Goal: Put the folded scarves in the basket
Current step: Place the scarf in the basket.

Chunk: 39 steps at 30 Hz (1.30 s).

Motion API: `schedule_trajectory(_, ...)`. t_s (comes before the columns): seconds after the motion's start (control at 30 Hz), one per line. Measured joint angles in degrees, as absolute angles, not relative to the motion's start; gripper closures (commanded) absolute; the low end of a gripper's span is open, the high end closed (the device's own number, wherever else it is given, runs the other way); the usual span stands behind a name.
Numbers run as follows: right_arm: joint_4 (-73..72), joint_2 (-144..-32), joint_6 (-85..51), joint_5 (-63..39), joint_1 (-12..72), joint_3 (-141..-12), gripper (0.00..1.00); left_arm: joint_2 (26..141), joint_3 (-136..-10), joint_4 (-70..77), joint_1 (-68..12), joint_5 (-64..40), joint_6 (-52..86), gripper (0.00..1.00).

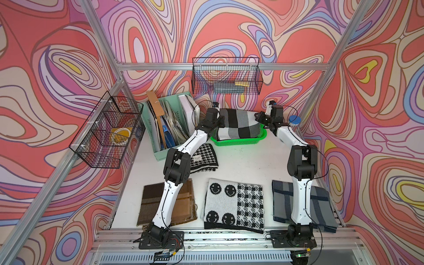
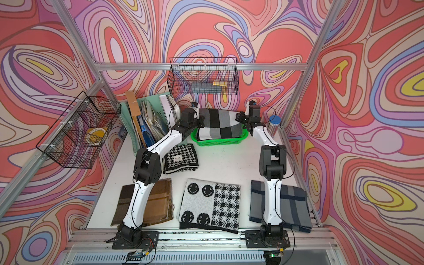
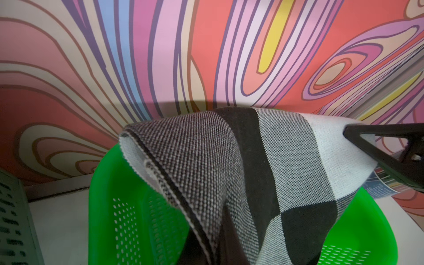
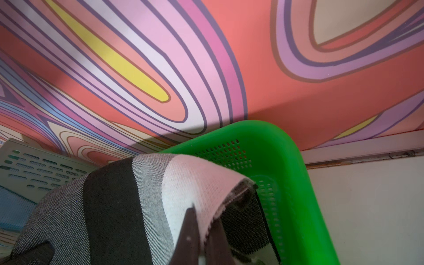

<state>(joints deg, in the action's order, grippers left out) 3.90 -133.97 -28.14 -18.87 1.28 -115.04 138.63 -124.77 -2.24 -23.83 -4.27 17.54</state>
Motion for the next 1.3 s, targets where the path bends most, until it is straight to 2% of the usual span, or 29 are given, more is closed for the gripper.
schedule_trajectory(0.5,6.1,-137.1,-28.1,-17.9,1.6,-118.4,1.0,146.3,-131.5,-6.5,-23.6,-0.9,15.3,0.98)
schedule_trajectory(0.6,6.6,-137.3,-28.1,-17.8,1.6,-119.0,0.97,146.3,-132.0,-6.5,-23.6,-0.7,14.8,0.84)
schedule_trajectory(0.63,6.9,-137.5,-28.1,-17.8,1.6,-119.3,0.93,146.3,-132.0,-6.5,-23.6,-0.6,14.7,0.71)
schedule_trajectory(0.7,7.7,-137.8,-28.3,-17.7,1.6,-120.2,0.78,146.3,-132.0,-6.5,-23.6,-0.4,14.6,0.48)
schedule_trajectory(0.77,8.3,-138.1,-28.4,-17.3,1.6,-121.2,0.63,146.3,-132.0,-6.5,-23.5,-0.2,14.7,0.32)
schedule_trajectory(0.8,8.6,-138.1,-28.1,-17.2,1.6,-121.7,0.55,146.3,-132.0,-6.5,-23.5,-0.1,14.8,0.28)
schedule_trajectory(0.83,8.7,-138.1,-28.3,-17.0,1.6,-122.2,0.48,146.3,-132.0,-6.5,-23.5,-0.1,14.9,0.26)
schedule_trajectory(0.9,8.7,-138.0,-27.5,-16.7,1.6,-122.9,0.44,146.3,-132.0,-6.6,-23.4,0.0,15.0,0.24)
schedule_trajectory(1.1,11.1,-135.0,-26.7,-14.9,1.5,-121.7,0.43,141.4,-128.7,-6.9,-23.4,-0.1,16.6,0.24)
schedule_trajectory(1.3,13.5,-125.7,-26.7,-12.6,1.5,-114.9,0.43,131.5,-124.7,-7.0,-24.9,-0.2,17.7,0.24)
